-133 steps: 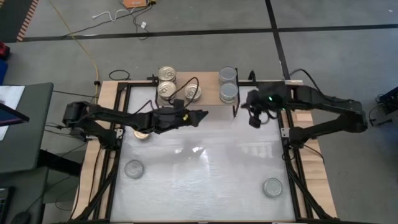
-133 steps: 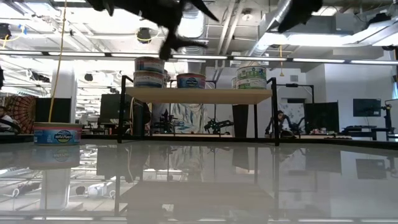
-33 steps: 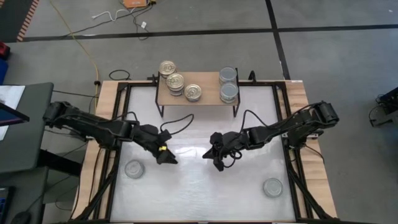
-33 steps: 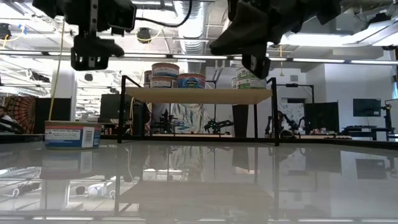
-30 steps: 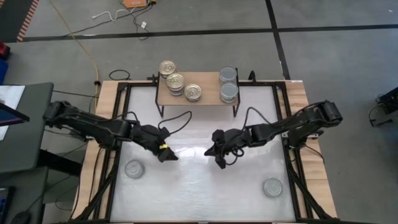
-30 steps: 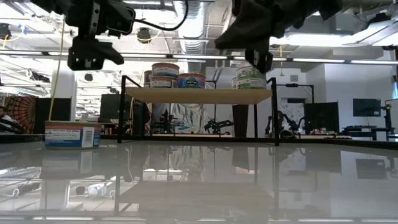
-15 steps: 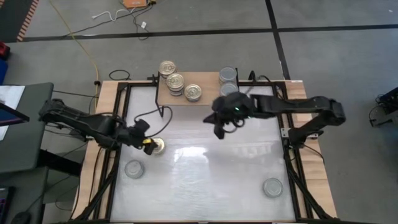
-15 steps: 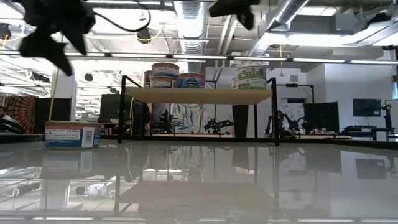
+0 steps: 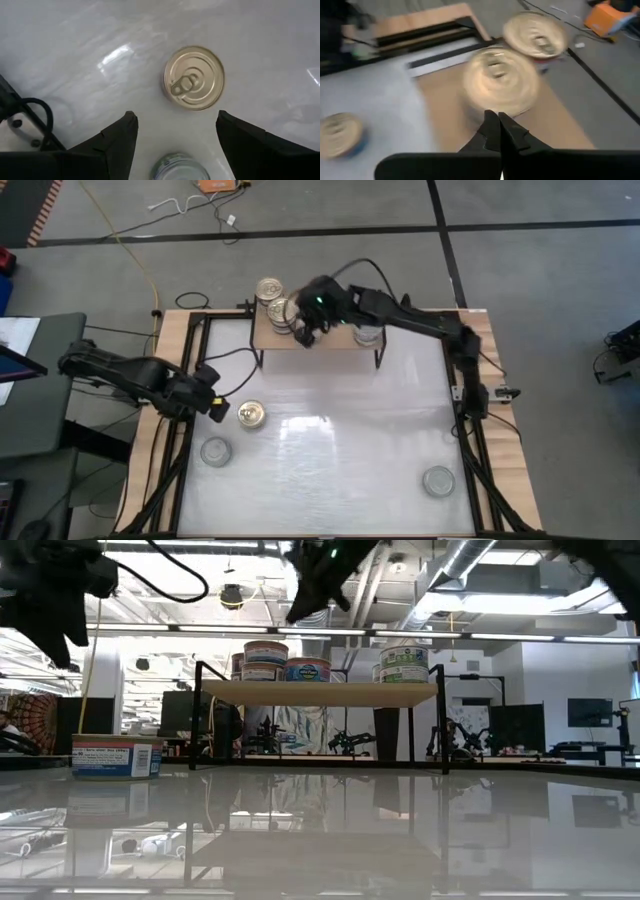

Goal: Stack canned seafood by type on shelf
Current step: Stack the blue pink tuna can on top of the other blue pink tuna can on the shelf

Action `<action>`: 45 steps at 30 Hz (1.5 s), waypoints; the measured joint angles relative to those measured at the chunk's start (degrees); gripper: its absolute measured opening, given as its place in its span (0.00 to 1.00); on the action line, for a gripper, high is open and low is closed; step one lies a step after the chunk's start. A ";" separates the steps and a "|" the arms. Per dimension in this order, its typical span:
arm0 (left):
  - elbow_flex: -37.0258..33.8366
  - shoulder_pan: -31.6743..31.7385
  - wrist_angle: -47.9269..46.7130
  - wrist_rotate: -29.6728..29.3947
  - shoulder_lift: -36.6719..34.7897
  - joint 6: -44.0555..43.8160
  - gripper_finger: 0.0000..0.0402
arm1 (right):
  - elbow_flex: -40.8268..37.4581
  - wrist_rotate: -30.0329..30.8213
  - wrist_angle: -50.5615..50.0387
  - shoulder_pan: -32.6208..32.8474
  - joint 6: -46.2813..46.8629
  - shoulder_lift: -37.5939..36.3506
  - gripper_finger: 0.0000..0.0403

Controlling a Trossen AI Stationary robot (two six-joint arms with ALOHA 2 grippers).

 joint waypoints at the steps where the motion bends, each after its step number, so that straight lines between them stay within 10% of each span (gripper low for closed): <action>1: 0.00 -0.02 -0.43 0.17 -0.63 0.22 0.64 | 2.18 0.15 -0.71 -0.97 -0.74 1.78 0.03; 30: -0.04 0.00 -6.98 0.46 -10.28 2.99 0.64 | 14.19 -0.25 -0.38 1.55 3.51 13.72 0.04; 45: -4.45 0.00 -0.67 0.67 -10.10 -2.22 0.64 | 14.13 2.23 -25.20 7.23 7.14 5.68 0.04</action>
